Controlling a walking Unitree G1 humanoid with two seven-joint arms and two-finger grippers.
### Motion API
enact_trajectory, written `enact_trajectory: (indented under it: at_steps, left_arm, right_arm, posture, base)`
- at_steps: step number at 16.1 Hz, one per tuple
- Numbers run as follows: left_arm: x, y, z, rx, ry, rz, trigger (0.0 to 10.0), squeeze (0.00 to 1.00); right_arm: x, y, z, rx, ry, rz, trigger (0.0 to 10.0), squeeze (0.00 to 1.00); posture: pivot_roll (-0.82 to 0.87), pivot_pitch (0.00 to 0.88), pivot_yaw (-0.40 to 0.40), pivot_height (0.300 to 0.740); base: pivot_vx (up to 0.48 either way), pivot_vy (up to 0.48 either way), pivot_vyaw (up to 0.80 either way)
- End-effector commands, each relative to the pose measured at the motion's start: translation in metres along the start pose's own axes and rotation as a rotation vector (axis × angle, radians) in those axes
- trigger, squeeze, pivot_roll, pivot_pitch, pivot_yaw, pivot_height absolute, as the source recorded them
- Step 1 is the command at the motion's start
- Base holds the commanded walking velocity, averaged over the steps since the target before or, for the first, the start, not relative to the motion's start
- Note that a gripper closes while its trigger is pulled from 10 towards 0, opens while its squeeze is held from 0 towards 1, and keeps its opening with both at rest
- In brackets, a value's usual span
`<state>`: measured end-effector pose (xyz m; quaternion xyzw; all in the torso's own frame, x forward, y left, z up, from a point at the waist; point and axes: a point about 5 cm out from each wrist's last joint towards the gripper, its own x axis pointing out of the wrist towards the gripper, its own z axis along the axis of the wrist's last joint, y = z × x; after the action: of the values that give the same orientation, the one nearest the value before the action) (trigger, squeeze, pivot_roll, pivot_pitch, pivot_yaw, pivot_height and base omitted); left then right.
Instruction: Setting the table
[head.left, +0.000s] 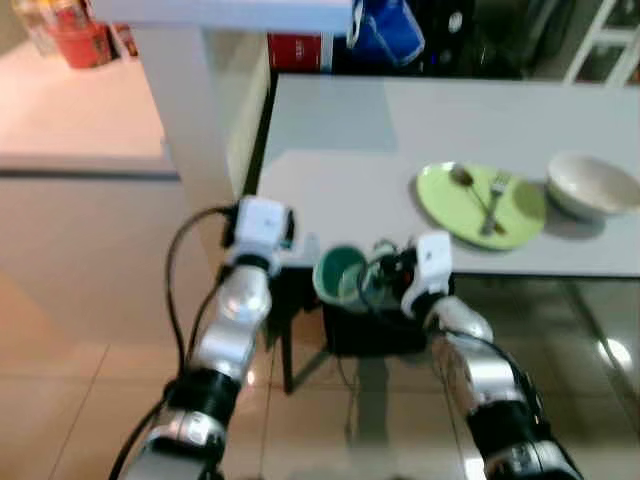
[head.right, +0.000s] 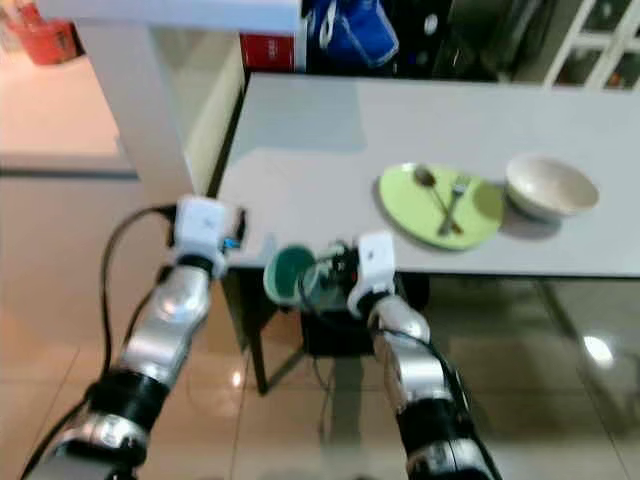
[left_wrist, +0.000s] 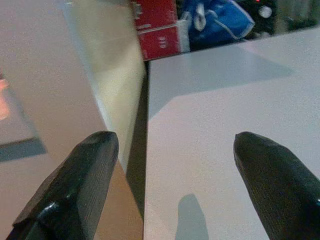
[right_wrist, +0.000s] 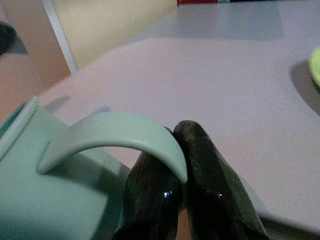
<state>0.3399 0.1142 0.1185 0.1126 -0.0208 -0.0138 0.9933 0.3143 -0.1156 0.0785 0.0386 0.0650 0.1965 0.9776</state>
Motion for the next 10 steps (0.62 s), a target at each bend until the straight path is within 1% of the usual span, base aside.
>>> enact_trajectory:
  at_steps: [1,4,6,7,10]
  left_arm:
    - [-0.0004,-0.0103,-0.0001,-0.011,0.016,-0.029,10.0,0.0]
    - [-0.0004,-0.0109,-0.0007,0.004,0.02,-0.024,10.0,0.0]
    - [0.0003,-0.0101,0.0,-0.02,0.016,-0.024,10.0,0.0]
    - [0.0007,-0.0096,0.0009,0.005,0.008,-0.019,10.0,0.0]
    - [0.0012,-0.0115,0.0019,-0.014,0.009,-0.03,10.0,0.0]
  right_arm:
    - [-0.0029,-0.0072,-0.0023,0.0,0.017,-0.027,10.0,0.0]
    - [-0.0037,-0.0069,-0.0021,-0.001,0.017,-0.026,10.0,0.0]
    - [-0.0041,-0.0071,-0.0022,-0.003,0.018,-0.027,10.0,0.0]
    - [-0.0042,-0.0072,-0.0021,-0.003,0.019,-0.027,10.0,0.0]
    - [-0.0046,-0.0077,-0.0025,-0.003,0.019,-0.029,10.0,0.0]
  posture:
    - [0.0,0.0,0.017,0.74]
    - [0.0,0.0,0.02,0.74]
    - [0.0,0.0,0.021,0.74]
    - [0.0,0.0,0.021,0.74]
    - [0.0,0.0,0.023,0.74]
  base:
    - [0.0,0.0,0.0]
    - [0.0,0.0,0.0]
    - [0.0,0.0,0.0]
    - [0.0,0.0,0.0]
    - [0.0,0.0,0.0]
